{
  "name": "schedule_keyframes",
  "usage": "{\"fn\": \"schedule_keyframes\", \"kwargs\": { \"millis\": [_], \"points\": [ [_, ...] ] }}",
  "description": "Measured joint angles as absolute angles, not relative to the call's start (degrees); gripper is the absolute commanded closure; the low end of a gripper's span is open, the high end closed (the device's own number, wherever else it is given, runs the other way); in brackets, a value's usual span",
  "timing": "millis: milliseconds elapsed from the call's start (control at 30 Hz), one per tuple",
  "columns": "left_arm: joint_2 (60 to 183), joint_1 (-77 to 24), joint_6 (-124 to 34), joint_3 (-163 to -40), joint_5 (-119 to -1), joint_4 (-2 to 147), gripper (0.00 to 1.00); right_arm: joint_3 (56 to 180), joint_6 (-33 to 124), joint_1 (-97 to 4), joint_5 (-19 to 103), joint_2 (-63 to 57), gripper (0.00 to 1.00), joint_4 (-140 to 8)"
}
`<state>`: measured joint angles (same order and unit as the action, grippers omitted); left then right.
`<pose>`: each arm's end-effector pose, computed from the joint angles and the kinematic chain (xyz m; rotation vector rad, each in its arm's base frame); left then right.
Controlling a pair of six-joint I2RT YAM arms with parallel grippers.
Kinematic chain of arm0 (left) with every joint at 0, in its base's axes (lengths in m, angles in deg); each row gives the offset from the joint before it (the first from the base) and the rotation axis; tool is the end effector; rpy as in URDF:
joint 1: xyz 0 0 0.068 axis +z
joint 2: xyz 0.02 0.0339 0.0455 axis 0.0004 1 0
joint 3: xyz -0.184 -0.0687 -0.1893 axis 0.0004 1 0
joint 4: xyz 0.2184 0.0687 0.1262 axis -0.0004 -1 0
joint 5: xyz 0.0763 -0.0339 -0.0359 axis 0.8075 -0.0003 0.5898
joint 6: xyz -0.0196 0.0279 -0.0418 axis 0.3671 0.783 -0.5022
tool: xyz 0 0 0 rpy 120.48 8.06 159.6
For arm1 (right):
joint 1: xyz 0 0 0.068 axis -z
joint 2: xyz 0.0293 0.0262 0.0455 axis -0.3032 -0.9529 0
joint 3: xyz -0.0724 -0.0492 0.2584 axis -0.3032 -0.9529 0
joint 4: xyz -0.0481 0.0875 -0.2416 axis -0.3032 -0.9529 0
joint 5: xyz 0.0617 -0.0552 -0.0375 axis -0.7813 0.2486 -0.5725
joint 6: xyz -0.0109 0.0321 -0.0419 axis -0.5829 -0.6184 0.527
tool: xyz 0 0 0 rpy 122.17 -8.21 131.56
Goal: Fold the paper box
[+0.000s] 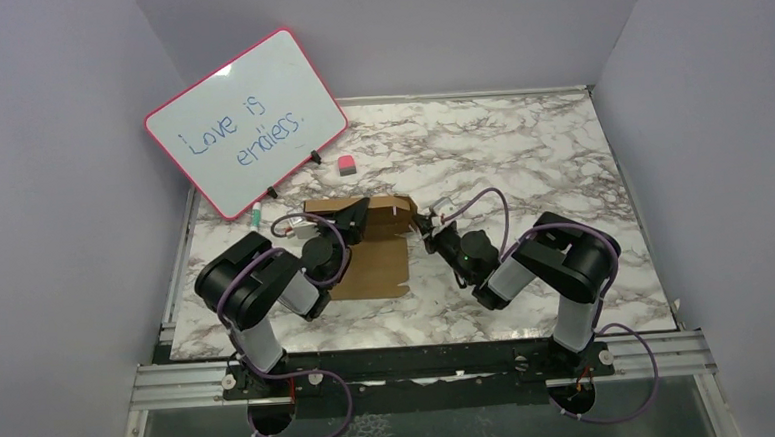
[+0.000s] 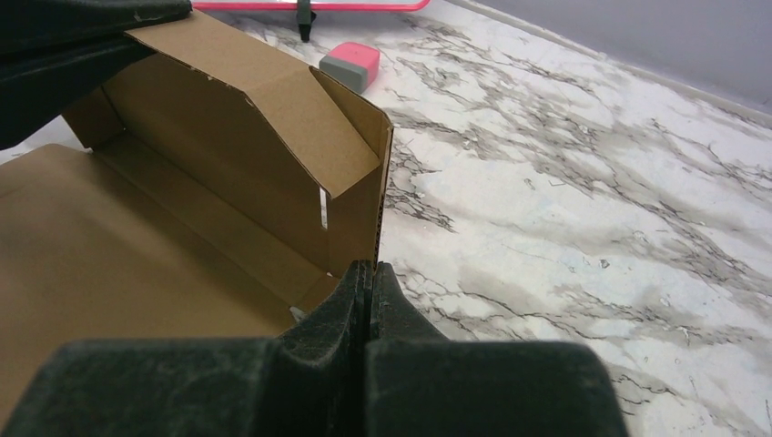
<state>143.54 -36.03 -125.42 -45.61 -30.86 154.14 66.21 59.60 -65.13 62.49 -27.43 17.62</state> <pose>0.2157 -0.1414 0.1458 -1.0827 1.3555 -1.4579 0.2048 0.2119 0.1366 -0.5629 1.4557 0.3821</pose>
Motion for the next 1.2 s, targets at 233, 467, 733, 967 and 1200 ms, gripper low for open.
{"fn": "schedule_keyframes", "kwargs": {
  "millis": [233, 467, 733, 967, 1200],
  "points": [
    [148.2, -36.1, -127.5, -46.2, -30.9, 157.9, 1.0, 66.2, 57.5, -66.5, 65.9, -25.0, 0.99, 12.6],
    [147.7, -36.8, -125.9, -46.1, -29.7, 157.9, 1.0, 66.8, 50.6, -69.9, 72.9, -20.3, 0.99, 3.3],
    [147.5, -37.9, -124.6, -46.0, -27.7, 157.9, 1.0, 70.3, 40.0, -71.6, 78.6, -16.1, 0.99, -8.6],
    [145.9, -39.9, -123.2, -46.0, -25.4, 157.8, 1.0, 72.1, 37.9, -71.7, 82.5, -16.2, 0.99, -9.4],
    [143.2, -41.0, -122.3, -46.0, -24.7, 157.8, 1.0, 73.7, 40.2, -71.6, 84.5, -18.9, 0.99, -3.8]
  ]
}}
